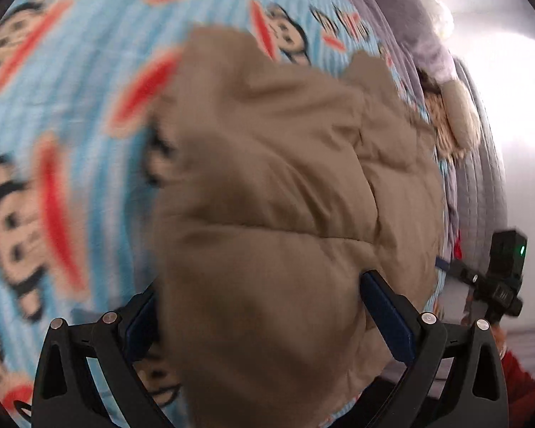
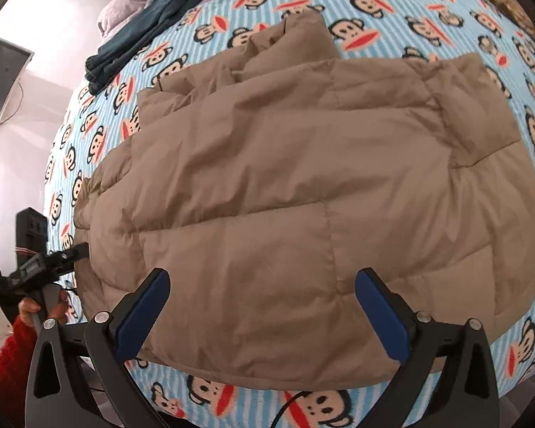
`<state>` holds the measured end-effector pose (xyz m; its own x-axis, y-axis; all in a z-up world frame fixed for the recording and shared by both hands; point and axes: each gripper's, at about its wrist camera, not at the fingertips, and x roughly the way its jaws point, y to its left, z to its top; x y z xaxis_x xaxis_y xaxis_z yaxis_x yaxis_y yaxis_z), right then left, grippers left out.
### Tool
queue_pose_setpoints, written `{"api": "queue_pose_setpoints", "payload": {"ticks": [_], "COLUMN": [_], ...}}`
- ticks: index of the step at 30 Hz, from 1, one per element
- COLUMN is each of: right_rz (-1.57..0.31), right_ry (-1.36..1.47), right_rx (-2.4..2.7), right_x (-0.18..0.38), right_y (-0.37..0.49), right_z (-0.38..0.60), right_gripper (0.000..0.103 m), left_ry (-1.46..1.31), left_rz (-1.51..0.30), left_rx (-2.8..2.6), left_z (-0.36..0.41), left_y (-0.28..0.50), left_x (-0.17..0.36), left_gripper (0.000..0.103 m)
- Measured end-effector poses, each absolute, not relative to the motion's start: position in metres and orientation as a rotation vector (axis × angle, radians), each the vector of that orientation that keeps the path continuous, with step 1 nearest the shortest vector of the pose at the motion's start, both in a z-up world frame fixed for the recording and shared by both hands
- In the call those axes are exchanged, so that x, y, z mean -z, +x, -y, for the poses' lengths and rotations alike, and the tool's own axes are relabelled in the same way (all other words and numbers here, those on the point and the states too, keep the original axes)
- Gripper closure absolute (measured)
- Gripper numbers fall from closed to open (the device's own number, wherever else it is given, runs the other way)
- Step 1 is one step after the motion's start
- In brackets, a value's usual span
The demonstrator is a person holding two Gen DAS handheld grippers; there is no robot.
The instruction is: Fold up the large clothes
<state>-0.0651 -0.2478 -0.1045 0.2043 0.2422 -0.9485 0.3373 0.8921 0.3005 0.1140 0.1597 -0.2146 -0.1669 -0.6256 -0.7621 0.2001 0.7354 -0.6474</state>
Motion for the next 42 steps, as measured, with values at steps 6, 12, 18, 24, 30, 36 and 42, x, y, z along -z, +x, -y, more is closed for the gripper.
{"api": "queue_pose_setpoints", "payload": {"ticks": [6, 12, 18, 24, 30, 36, 42], "right_rz": [-1.364, -1.318, -1.284, -1.307, -1.313, -1.338, -1.390], "right_ry": [0.539, 0.574, 0.584, 0.630, 0.800, 0.921, 0.979], "right_rx": [0.074, 0.104, 0.071, -0.001, -0.069, -0.141, -0.181], "right_x": [0.108, 0.113, 0.123, 0.154, 0.180, 0.199, 0.195], "right_y": [-0.063, -0.054, -0.038, -0.031, -0.031, -0.031, -0.036], "right_z": [0.249, 0.252, 0.263, 0.272, 0.295, 0.310, 0.333], "right_gripper": [0.000, 0.046, 0.091, 0.091, 0.096, 0.101, 0.102], "left_ry": [-0.270, -0.376, -0.377, -0.371, -0.233, -0.213, -0.325], "left_rz": [-1.607, -1.636, -1.607, -1.543, -1.508, -1.497, -1.501], "left_rx": [0.821, 0.880, 0.873, 0.956, 1.014, 1.067, 1.075], "left_z": [-0.126, -0.123, -0.115, -0.068, 0.033, 0.123, 0.156], "left_y": [0.114, 0.116, 0.102, 0.079, 0.046, 0.013, 0.001], "left_x": [0.228, 0.222, 0.179, 0.087, 0.024, 0.016, 0.024], "left_gripper": [0.001, 0.062, 0.075, 0.075, 0.075, 0.046, 0.039]}}
